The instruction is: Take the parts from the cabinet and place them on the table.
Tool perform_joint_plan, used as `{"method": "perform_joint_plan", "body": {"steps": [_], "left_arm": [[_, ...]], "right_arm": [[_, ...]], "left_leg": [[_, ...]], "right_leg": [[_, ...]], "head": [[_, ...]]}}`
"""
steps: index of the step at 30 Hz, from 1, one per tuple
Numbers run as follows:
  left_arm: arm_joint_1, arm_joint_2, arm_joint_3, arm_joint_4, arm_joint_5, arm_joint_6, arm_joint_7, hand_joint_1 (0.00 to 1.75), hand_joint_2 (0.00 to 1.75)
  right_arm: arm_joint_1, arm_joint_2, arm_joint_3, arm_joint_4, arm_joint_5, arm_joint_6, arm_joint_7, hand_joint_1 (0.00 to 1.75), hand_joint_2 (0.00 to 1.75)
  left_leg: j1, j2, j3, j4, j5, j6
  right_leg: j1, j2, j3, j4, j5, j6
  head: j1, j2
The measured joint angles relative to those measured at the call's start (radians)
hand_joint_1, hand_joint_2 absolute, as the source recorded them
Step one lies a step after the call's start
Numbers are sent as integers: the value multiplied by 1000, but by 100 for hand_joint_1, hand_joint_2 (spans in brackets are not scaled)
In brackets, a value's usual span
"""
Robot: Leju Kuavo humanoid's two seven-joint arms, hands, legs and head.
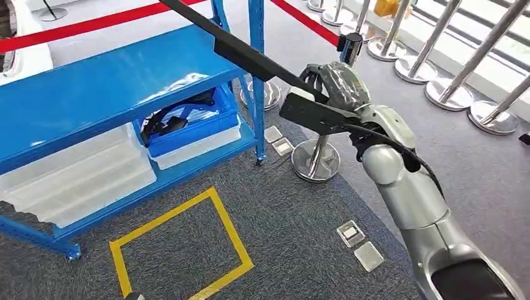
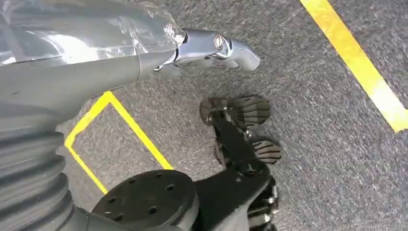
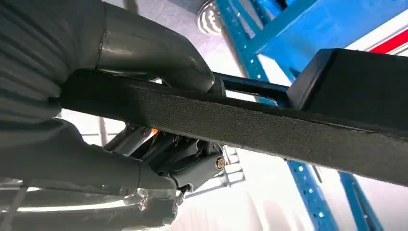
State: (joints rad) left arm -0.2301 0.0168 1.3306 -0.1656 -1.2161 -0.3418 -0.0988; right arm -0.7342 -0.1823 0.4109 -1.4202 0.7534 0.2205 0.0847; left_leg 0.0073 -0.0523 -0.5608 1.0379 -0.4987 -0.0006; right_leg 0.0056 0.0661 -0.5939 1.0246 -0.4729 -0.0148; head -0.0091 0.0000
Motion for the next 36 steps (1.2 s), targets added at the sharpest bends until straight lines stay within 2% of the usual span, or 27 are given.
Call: {"method": "perform_joint_plan", "body": {"steps": [3,4,5,7,8,9,10,11,13,14,15,17,18,19,20,21,22,24,25,26,28,29,30,33,34,35,36], "left_arm": [[-5,0,0,0,0,1,0,0,175],[-7,-2,0,0,0,1,0,0,175],[-7,-2,0,0,0,1,0,0,175],[-5,-2,0,0,0,2,0,0,175],[-4,-2,0,0,0,2,0,0,175],[-3,-2,0,0,0,2,0,0,175],[-2,-2,0,0,0,2,0,0,175],[-3,-2,0,0,0,2,0,0,175],[-3,-3,0,0,1,2,0,0,175],[-3,0,0,0,2,2,0,0,175],[-3,0,0,0,2,2,0,0,175],[-3,-1,0,0,2,2,0,0,175],[-3,-1,0,0,2,2,0,0,175],[-3,-1,0,0,2,1,0,0,175],[-4,-1,0,0,2,1,0,0,175],[-3,-1,0,0,2,1,0,0,175],[-1,-1,0,0,2,0,0,0,175],[3,-1,0,0,2,0,0,0,175],[4,-1,0,0,3,0,0,0,175],[5,-1,0,0,7,-2,0,0,175],[4,-1,1,0,12,-4,0,0,175],[4,0,1,0,14,-4,0,0,175],[5,2,2,0,15,-5,0,0,175],[5,2,2,0,15,-7,-2,0,175],[4,0,3,0,15,-7,-3,0,175],[3,-1,3,0,15,-7,-5,0,175],[4,-1,3,0,16,-7,-6,0,175]], "right_arm": [[0,0,-2,0,0,0,0,171,175],[1,-1,-3,0,0,0,0,171,175],[-2,-1,-3,0,0,0,0,171,175],[-3,0,-2,0,0,0,-1,171,175],[0,0,-2,0,-1,0,-1,171,175],[2,0,-2,0,0,0,0,171,175],[4,0,-2,0,0,0,0,171,175],[4,0,-2,0,0,0,0,171,175],[0,0,-2,0,0,0,0,171,175],[0,0,-2,0,-2,0,0,171,175],[-1,2,-1,0,-5,0,-1,171,175],[1,0,-2,1,-6,0,0,171,175],[0,-2,-3,1,-6,0,1,171,175],[-2,-1,-3,1,-7,0,0,171,175],[-4,0,-3,1,-8,0,0,171,175],[-6,0,-3,1,-8,0,0,171,175],[-5,1,-3,1,-9,0,0,171,175],[-4,1,-2,2,-9,0,0,171,175],[-4,1,-1,2,-9,0,0,171,175],[-4,1,-1,3,-9,1,0,171,175],[-9,2,-1,3,-9,1,0,171,175],[-11,3,-1,3,-9,1,0,171,175],[-18,4,0,5,-9,2,0,171,175],[-17,6,1,10,-9,3,0,171,175],[-18,6,1,10,-9,3,0,171,175],[-19,6,1,11,-9,3,0,171,175],[-24,6,1,12,-9,2,-1,171,175]], "left_leg": [[-3,24,2,-20,1,8],[8,39,4,-32,9,16],[7,45,2,-35,12,23],[8,63,-1,-34,13,24],[8,72,-2,-33,13,24],[9,81,-4,-30,13,24],[11,89,-5,-28,12,23],[13,98,-5,-25,11,21],[19,113,-4,-16,3,9],[16,118,-7,-13,1,0],[10,122,-11,-2,-2,-8],[11,134,-9,-9,3,-17],[13,141,-9,-11,4,-24],[16,142,-11,-8,-4,-31],[18,108,-16,17,-28,-35],[18,83,-40,75,-68,-34],[16,71,-75,156,-109,-33],[10,62,-139,292,-154,-30],[9,61,-144,300,-143,-27],[6,60,-126,264,-112,-20],[1,47,-50,101,-21,-3],[0,12,-26,28,-3,8],[3,-15,-21,14,-4,8],[-7,6,-18,4,-5,10],[3,16,-15,-12,3,16],[6,31,-10,-20,10,19],[7,38,-11,-23,12,24]], "right_leg": [[-4,21,-9,-1,10,16],[-2,5,-13,8,-3,18],[0,-25,-29,41,-30,24],[-10,-49,-94,184,-104,38],[-15,-53,-125,257,-130,44],[-20,-56,-145,303,-136,50],[-25,-58,-141,295,-118,54],[-30,-61,-113,241,-81,58],[-35,-89,-22,61,7,65],[-27,-125,-3,21,-9,70],[-22,-114,-8,11,-2,49],[-18,-99,-17,17,-4,34],[-16,-93,-20,17,-1,27],[-20,-86,-19,7,7,15],[-20,-81,-20,6,10,9],[-20,-75,-22,6,12,4],[-18,-67,-23,6,13,2],[-11,-49,-27,7,16,-2],[-8,-39,-29,9,16,-3],[-6,-30,-29,11,16,-4],[-2,-10,-28,15,16,-3],[-3,-2,-30,15,16,-3],[2,6,-38,20,18,1],[-13,30,-47,15,29,18],[-5,37,-49,16,29,25],[-5,1,-54,34,13,27],[-5,-28,-74,74,-20,31]], "head": [[-10,0],[-8,0],[4,0],[16,0],[19,0],[22,0],[25,0],[30,0],[39,0],[46,0],[53,0],[34,0],[35,0],[37,0],[29,0],[20,0],[11,0],[-2,0],[-7,0],[-8,0],[-15,0],[-19,0],[-12,0],[-16,0],[-17,0],[-15,0],[1,0]]}}
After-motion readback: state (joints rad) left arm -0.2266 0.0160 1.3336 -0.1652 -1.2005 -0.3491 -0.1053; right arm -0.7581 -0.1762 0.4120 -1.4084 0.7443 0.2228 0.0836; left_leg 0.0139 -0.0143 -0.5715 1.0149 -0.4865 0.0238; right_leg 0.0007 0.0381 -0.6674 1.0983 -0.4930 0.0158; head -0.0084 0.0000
